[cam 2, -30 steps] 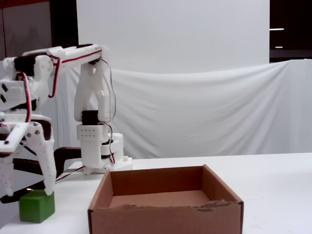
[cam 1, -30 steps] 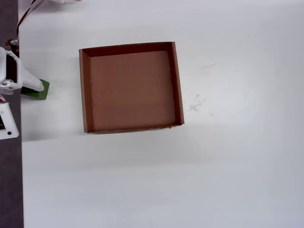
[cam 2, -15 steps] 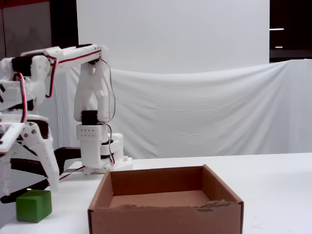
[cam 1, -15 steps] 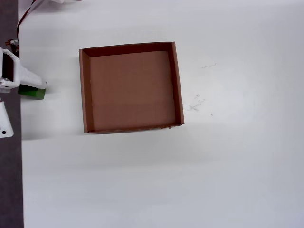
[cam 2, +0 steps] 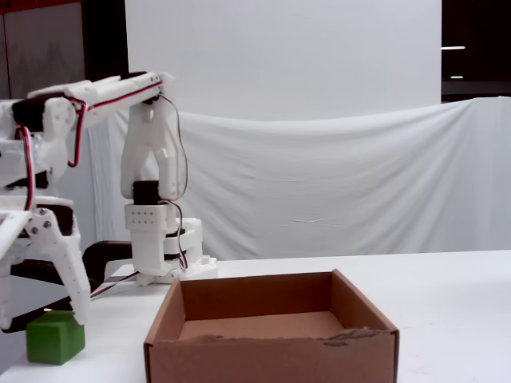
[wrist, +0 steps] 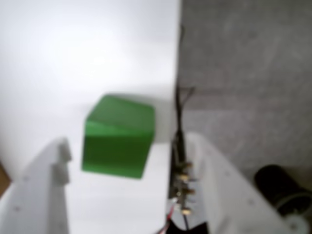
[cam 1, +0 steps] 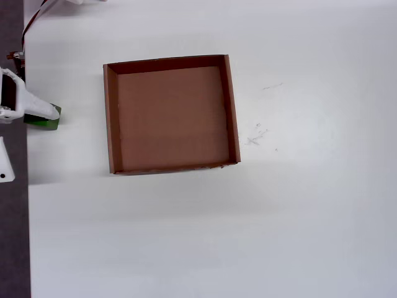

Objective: Grasp a green cube and put it in a box.

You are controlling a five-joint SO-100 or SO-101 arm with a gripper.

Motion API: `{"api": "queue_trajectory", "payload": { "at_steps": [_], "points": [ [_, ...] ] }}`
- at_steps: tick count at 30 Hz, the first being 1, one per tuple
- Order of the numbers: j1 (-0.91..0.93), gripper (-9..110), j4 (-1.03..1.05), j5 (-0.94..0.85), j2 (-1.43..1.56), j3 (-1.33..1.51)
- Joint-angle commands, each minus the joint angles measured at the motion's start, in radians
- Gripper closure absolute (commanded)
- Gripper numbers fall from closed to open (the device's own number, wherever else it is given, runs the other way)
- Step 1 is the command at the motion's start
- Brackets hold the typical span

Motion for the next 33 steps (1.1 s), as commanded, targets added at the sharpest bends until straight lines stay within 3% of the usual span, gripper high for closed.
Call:
{"api": "queue_trajectory", "payload": {
  "at_steps": [1,12,21,33],
  "points": [
    [-0.003,68,-0.017,-0.02,0.002,-0.048],
    [-0.005,67,-0.052,-0.02,-0.049,-0.058],
    [-0.009,76,-0.054,-0.02,-0.014,-0.023],
    [-0.006,78,-0.041,-0.026,0.002,-0.015]
  ]
}}
